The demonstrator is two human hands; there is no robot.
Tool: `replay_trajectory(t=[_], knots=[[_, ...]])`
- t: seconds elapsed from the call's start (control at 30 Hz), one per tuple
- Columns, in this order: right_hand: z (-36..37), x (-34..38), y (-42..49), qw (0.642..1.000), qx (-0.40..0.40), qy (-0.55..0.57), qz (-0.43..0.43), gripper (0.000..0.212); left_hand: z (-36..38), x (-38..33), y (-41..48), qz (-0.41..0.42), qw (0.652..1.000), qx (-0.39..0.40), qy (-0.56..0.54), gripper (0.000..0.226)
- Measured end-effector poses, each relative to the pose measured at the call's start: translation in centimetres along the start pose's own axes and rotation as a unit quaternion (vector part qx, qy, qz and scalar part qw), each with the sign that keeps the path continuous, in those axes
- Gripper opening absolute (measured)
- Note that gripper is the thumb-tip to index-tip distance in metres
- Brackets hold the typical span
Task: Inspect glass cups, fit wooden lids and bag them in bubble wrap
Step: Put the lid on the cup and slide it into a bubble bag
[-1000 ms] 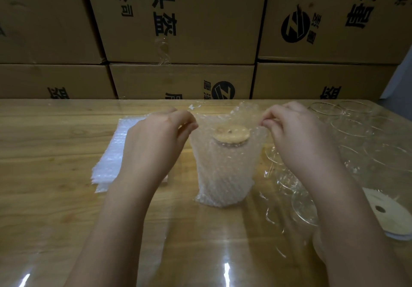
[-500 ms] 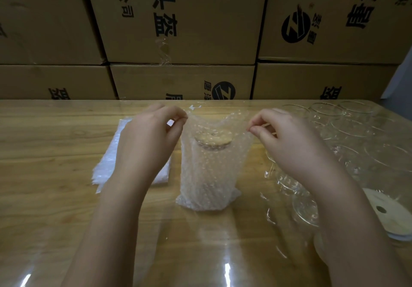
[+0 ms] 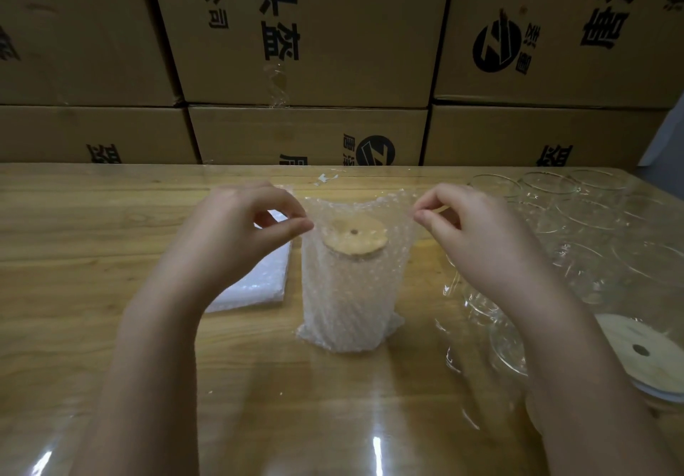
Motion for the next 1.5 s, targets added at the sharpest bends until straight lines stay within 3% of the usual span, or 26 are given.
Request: replay_trajectory(t=[0.33,0.53,0.6,0.67,0.73,0.87,1.1,1.23,1.37,1.5], knots=[[0.0,-0.4,0.2,0.998,-0.014,0.067,0.015,0.01,-0.5,1.1,0.0,-0.022,0.996,-0.021,-0.079,0.012],[-0.1,-0.5,0.1,0.988,-0.076,0.129,0.02,0.014,-0.2,1.2,0.2,-0.009,0.989,-0.052,-0.135,0.021],[-0.1,-0.4,0.1,0.989,-0.079,0.124,0.015,0.013,0.0,2.2,0.2,-0.031,0.978,0.008,-0.205,0.051],[-0.1,-0.2,0.0,0.989,-0.082,0.126,0.011,0.012,1.2,3.5,-0.2,-0.076,0.953,0.149,-0.252,0.097],[0.0,-0.2,0.0,0.988,-0.086,0.13,0.005,0.011,3.1,4.3,-0.7,-0.092,0.933,0.251,-0.24,0.106],[0.5,-0.4,0.3,0.984,-0.114,0.137,0.001,0.01,7.2,4.1,-0.5,-0.067,0.931,0.289,-0.211,0.131],[2.3,-0.4,0.4,0.962,-0.177,0.202,-0.046,0.009,9.1,3.8,-0.2,-0.076,0.932,0.224,-0.273,0.105],[5.2,-1.4,0.5,0.931,-0.223,0.288,0.004,0.014,9.1,5.1,-0.2,-0.145,0.926,0.158,-0.31,0.1],[10.8,-3.4,-0.6,0.905,-0.169,0.371,0.123,0.013,8.7,5.4,0.2,-0.197,0.919,0.069,-0.334,0.088],[14.8,-6.1,-1.5,0.898,-0.075,0.378,0.212,0.021,8.6,5.7,1.9,-0.2,0.924,0.008,-0.325,0.091]])
Point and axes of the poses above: each hand's wrist, its own y-axis towards the middle knuckle, its own z-axis out of the palm, x = y × z, the point moved 2 cm from there along y, towards the middle knuckle, and after that the axes turned 4 degrees about -x, right-handed, at the moved point
